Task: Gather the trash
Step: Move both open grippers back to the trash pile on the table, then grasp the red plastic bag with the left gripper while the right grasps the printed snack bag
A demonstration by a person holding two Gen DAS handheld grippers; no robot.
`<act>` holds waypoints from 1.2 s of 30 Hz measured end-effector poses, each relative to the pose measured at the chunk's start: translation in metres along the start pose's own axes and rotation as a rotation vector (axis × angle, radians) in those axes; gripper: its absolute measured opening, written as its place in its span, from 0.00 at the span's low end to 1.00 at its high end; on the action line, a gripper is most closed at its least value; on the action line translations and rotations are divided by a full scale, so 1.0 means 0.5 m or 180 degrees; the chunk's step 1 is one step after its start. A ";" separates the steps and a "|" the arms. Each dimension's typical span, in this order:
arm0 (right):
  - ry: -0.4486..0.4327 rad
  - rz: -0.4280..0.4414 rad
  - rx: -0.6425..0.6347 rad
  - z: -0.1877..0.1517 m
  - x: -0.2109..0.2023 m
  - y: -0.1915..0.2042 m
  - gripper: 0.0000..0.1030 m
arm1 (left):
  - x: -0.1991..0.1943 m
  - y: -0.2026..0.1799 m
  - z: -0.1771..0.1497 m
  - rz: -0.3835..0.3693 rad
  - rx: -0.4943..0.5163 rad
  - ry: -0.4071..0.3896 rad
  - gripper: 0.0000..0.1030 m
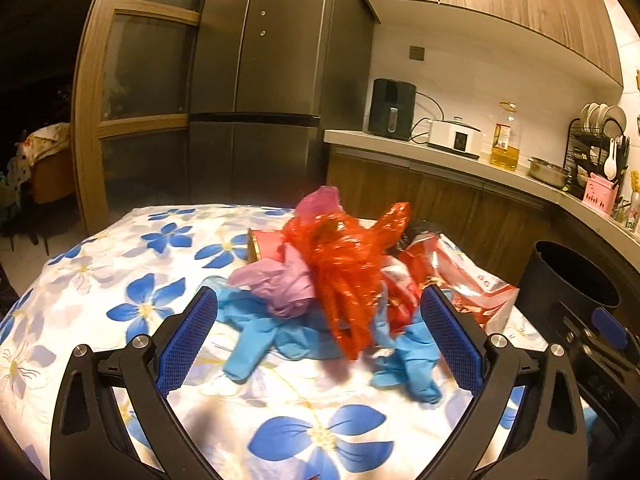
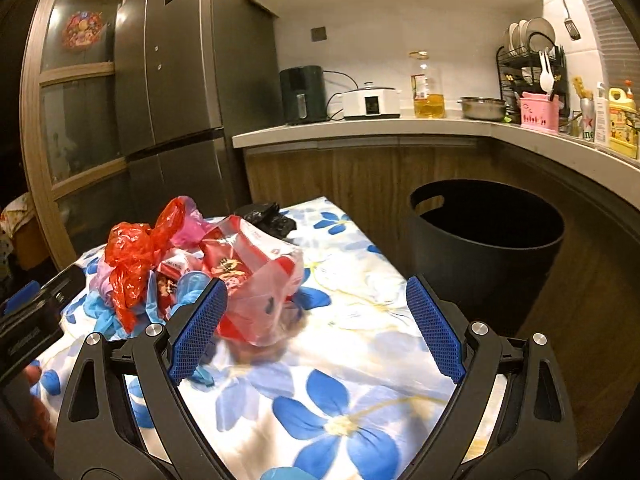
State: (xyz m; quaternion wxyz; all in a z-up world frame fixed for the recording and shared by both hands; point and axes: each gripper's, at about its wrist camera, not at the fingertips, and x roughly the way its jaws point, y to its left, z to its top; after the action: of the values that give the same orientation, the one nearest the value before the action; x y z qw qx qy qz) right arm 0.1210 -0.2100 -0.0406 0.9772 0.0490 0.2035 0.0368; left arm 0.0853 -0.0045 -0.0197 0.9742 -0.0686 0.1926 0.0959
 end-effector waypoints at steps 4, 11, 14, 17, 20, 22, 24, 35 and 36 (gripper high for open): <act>0.0054 0.0086 0.0039 0.003 0.043 0.023 0.82 | 0.007 0.016 -0.005 0.0034 -0.0039 0.0031 0.94; 0.0223 0.0113 0.0072 -0.009 0.108 0.045 0.63 | 0.026 0.025 -0.006 0.0076 -0.0042 0.0064 0.94; 0.0300 0.0139 0.0061 -0.017 0.128 0.051 0.49 | 0.033 0.020 -0.009 0.0078 -0.0012 0.0080 0.94; 0.0367 0.0168 0.0025 -0.025 0.143 0.055 0.32 | 0.041 0.013 -0.010 0.0064 0.0014 0.0105 0.94; 0.0382 0.0172 0.0017 -0.028 0.147 0.054 0.22 | 0.047 0.005 -0.012 0.0037 0.0027 0.0125 0.94; 0.0353 0.0157 0.0039 -0.025 0.143 0.048 0.12 | 0.049 -0.001 -0.013 0.0013 0.0035 0.0138 0.92; 0.0284 0.0092 0.0077 -0.020 0.135 0.038 0.11 | 0.054 -0.004 -0.015 -0.0005 0.0043 0.0167 0.89; -0.0014 -0.0053 0.0251 0.006 0.077 -0.017 0.10 | 0.114 -0.039 -0.045 -0.0094 0.0089 0.0526 0.49; -0.0020 -0.0047 0.0250 0.006 0.074 -0.017 0.10 | 0.120 -0.040 -0.046 -0.0106 0.0092 0.0568 0.39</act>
State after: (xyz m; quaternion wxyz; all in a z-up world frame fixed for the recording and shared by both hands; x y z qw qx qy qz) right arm 0.1567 -0.2153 -0.0537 0.9754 0.0859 0.2021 0.0213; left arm 0.1356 -0.0182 -0.0623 0.9555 -0.0660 0.2789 0.0704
